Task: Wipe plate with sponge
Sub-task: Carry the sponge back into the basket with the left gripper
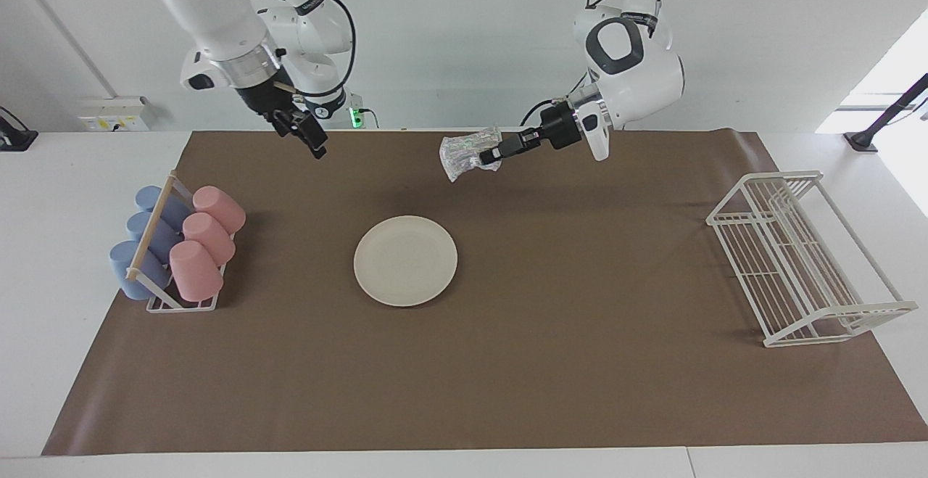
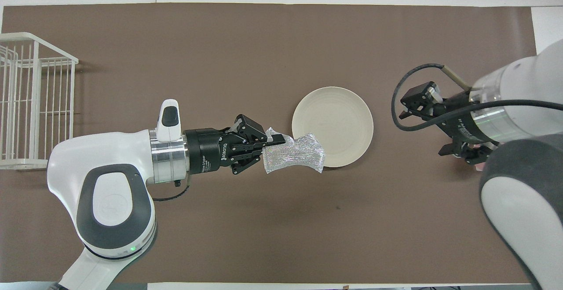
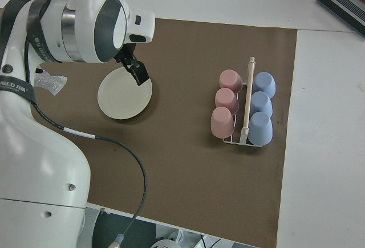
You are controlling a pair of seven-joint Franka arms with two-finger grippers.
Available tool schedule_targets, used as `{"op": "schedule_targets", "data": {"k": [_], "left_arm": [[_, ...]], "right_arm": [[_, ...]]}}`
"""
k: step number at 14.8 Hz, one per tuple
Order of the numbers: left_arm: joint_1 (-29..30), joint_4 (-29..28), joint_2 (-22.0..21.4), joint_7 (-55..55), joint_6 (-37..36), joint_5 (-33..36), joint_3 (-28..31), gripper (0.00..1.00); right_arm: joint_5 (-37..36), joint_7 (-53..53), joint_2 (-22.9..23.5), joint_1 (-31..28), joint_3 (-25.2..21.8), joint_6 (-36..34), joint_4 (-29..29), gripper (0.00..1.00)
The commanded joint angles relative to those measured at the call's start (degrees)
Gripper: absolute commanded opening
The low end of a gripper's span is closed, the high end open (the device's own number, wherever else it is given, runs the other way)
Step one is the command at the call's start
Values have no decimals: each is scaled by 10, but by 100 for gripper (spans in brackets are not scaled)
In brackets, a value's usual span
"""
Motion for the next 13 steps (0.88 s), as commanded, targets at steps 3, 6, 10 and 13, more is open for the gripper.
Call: {"op": "schedule_targets", "data": {"k": [3,6,10,13], "left_arm": [[83,24,-3,-44,-122,169,-1,0],[123,81,24,-45,-200,292,-1,0],[141,190,71,-56,-293,498,-1,0],[130,195,72,-56,-308,644,-3,0]], "right_arm": [[-32,-218,0,-64,7,2,3,100],[-92,-306,15,-67,8,2,32,100],[-119,-336,19,-66,9,2,39,100],[-113,-350,19,-68,7,-2,39,100]]}}
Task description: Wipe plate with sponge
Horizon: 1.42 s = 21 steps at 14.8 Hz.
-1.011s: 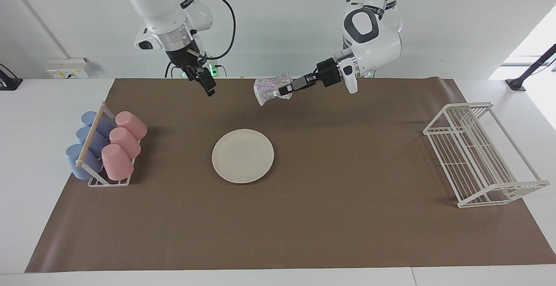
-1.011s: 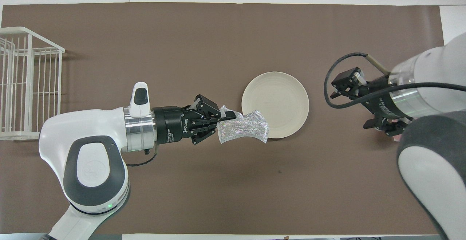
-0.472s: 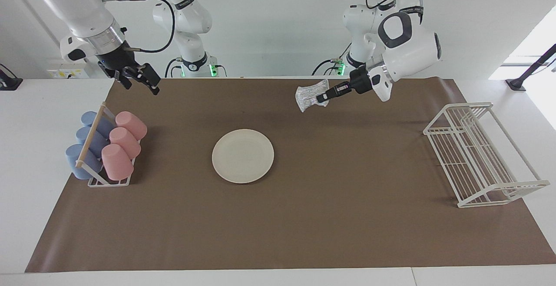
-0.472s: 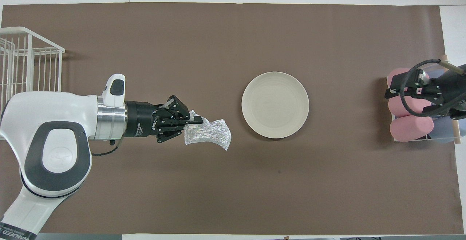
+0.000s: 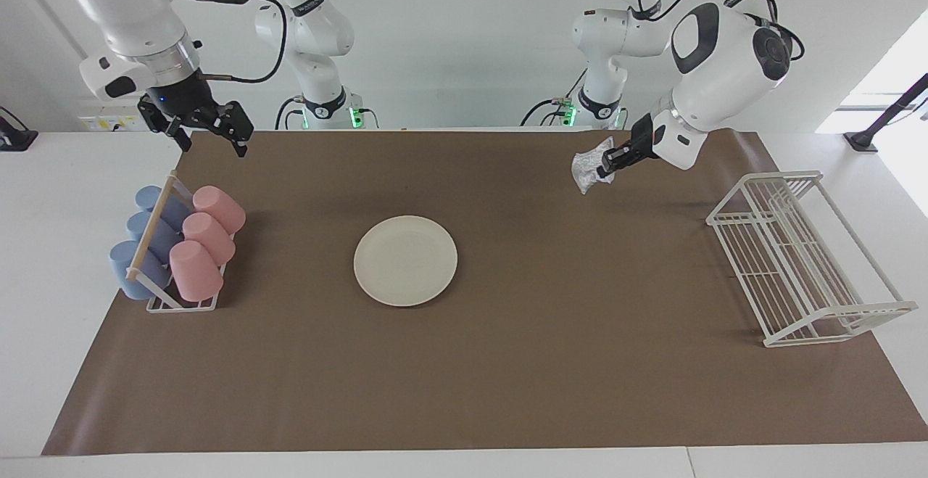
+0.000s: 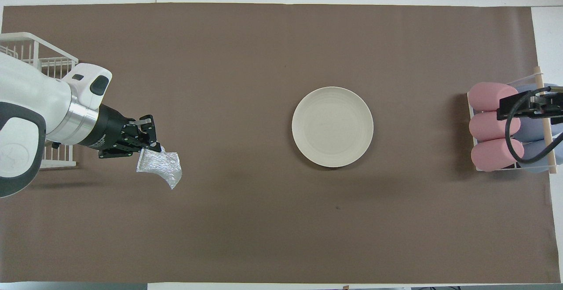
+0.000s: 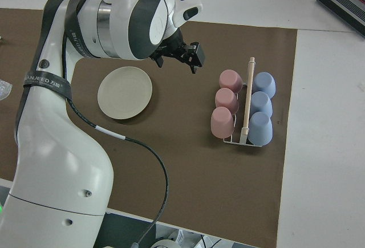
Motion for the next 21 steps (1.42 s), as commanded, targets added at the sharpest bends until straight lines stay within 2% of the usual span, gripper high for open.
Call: {"op": "schedule_targets", "data": {"k": [1,4,8,13,15,16,18,19,21], "left_arm": [[-10,24,15,-10,-34,128,-5,0],[-23,36,15,-10,-62,250,-5,0],[-39,42,17,-11,-80,435,-6,0],[-31,36,72,-11,-30,666,-6,0],[-22,27,76,-15,-8,694,-4,0],[-9,24,87,-16,10,707,-3,0],[-1,21,105,-22,32,729,-3,0],[9,20,119,-23,50,746,-3,0],[22,18,131,-74,72,766,-4,0]], "right_arm": [[-4,-21,9,-8,4,-2,14,100],[-3,-20,9,-6,5,-1,16,100],[-2,-61,8,-4,-9,-59,16,100],[32,-57,4,5,-7,-52,10,100],[32,-56,8,20,-7,-56,18,100],[25,-56,9,50,-31,-58,18,100],[25,-57,11,164,-146,-59,18,100],[24,-59,10,203,-193,-59,17,100],[24,-60,11,216,-202,-58,17,100]]}}
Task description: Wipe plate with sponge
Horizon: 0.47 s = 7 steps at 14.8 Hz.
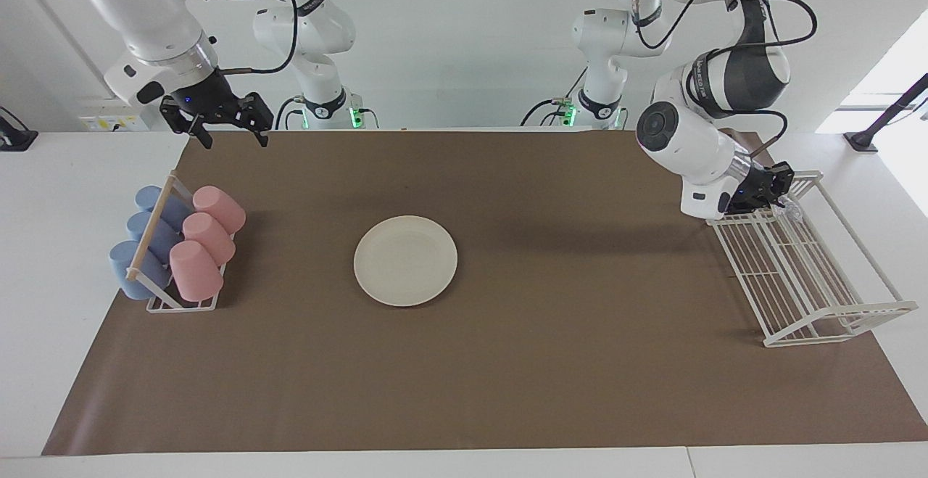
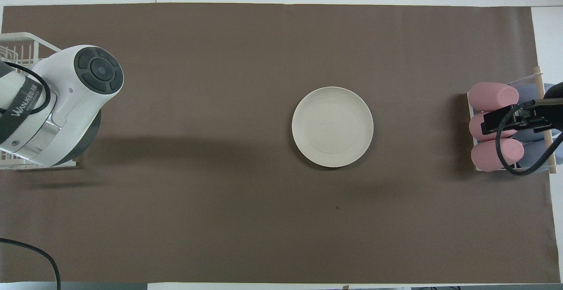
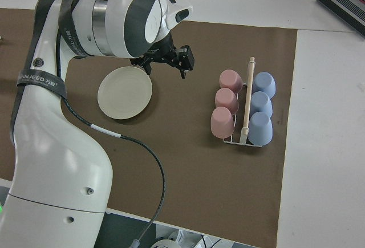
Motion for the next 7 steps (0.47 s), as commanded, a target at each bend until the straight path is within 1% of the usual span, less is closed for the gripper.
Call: {"op": "schedule_targets", "data": {"k": [1,2,5,7], "left_arm": [[17,-13,26,-66,45,35,-1,0],[18,-15,28,-82,51,40,-2,0],[35,-30,26,-102,82,42,-1,0],[37,-29,26,-102,86,42,-1,0]], "right_arm": [[2,-16,15,16,-14,-10,15,100],[3,-34,30,16,-15,-12,38,100],[2,-36,21,9,-15,-12,19,100],[2,-36,15,-12,-8,-12,15,100]]}}
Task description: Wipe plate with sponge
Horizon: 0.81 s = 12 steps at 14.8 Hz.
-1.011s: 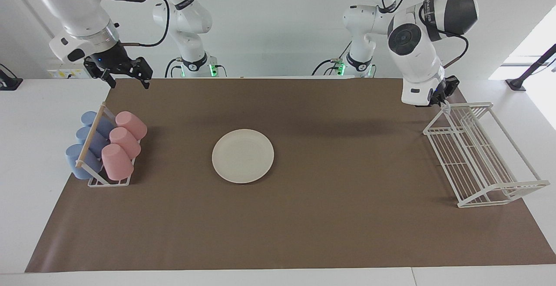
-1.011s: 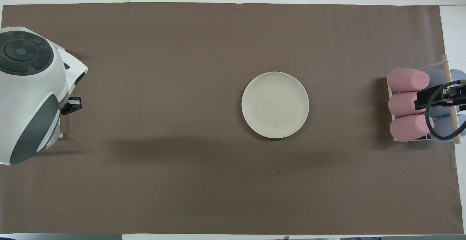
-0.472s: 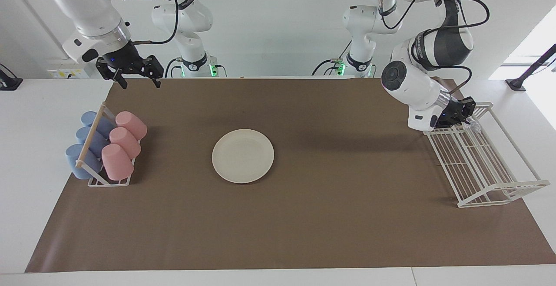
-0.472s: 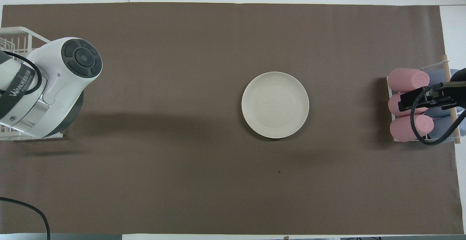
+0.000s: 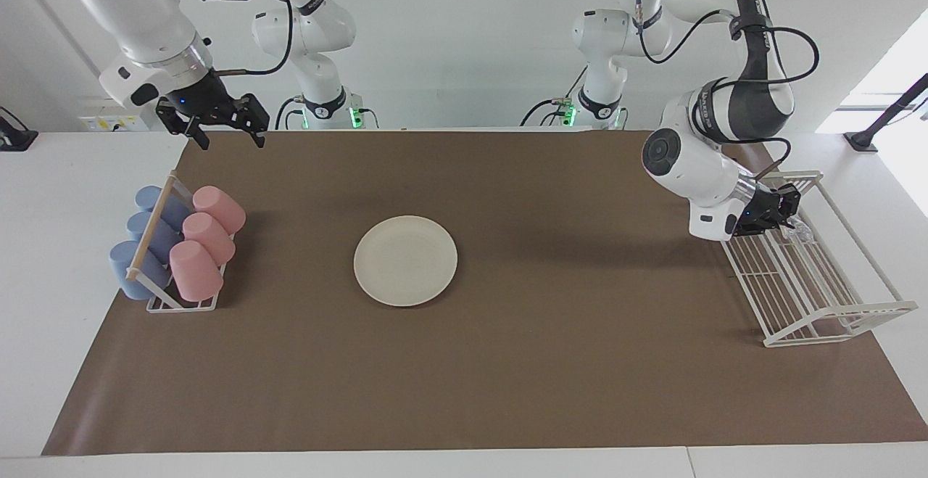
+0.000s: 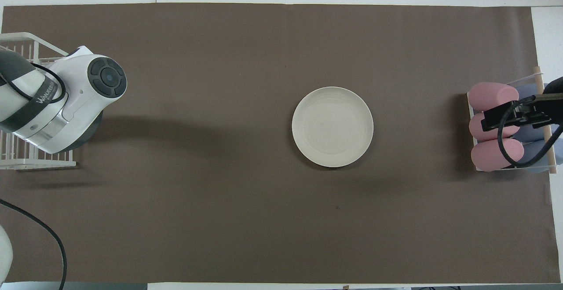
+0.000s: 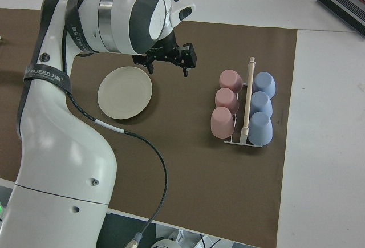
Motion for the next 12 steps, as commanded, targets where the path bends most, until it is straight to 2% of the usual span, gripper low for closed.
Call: {"op": "schedule_targets", "data": {"k": [1,2,4,7,9,12], "left_arm": [[8,-11,-9,-12,18,11,-3,0],[8,-10,-9,-12,18,11,-3,10],[8,-10,-9,-12,19,11,-3,100],[8,-7,-9,-12,19,10,-4,100],[9,-7,-9,-11,20,10,-4,100],[9,-3,-9,-12,20,3,-5,100]], "right_arm": [[2,-18,-5,-30,16,-11,-2,100],[2,-18,-5,-39,24,-7,-4,100],[2,-16,-5,-53,27,-8,-4,100],[2,-5,-6,-86,66,-11,-4,100],[-2,31,-5,-89,64,-4,0,100],[-6,27,-5,-88,65,8,3,100]]}}
